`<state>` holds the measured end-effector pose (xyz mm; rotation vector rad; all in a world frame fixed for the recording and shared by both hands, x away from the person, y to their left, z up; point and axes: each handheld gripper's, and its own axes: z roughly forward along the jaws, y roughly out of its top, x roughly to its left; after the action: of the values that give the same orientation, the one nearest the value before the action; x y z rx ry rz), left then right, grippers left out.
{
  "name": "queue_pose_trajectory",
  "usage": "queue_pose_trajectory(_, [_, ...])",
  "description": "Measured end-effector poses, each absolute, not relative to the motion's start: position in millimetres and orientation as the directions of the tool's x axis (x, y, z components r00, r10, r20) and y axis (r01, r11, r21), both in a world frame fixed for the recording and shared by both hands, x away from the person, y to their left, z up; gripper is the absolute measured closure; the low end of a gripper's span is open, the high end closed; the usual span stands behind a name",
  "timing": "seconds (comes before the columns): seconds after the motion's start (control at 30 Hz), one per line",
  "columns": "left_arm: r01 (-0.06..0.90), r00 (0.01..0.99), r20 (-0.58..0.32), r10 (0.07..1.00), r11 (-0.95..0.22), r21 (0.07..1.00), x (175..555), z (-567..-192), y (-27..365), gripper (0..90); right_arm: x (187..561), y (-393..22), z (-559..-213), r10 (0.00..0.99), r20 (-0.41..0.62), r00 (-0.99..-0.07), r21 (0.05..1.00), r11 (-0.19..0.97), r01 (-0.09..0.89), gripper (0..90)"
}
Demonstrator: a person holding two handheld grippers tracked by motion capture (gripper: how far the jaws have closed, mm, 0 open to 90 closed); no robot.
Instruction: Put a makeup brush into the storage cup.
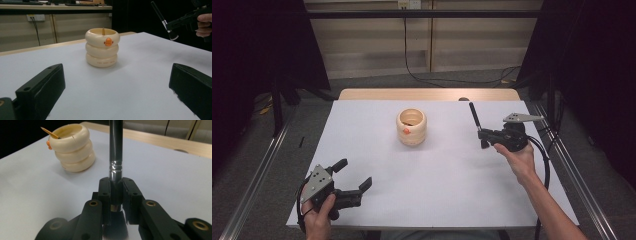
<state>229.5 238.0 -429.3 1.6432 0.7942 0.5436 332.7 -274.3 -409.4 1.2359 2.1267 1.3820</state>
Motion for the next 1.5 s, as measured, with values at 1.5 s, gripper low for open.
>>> queue_pose_trajectory(1.5, [0.212, 0.65, -0.077, 0.756, -0.083, 0.974, 228.3, -427.2, 244.2, 0.5, 283.4, -255.9, -390.5, 0.67, 0.183, -0.72, 0.896, 0.187, 0.402, 78.1])
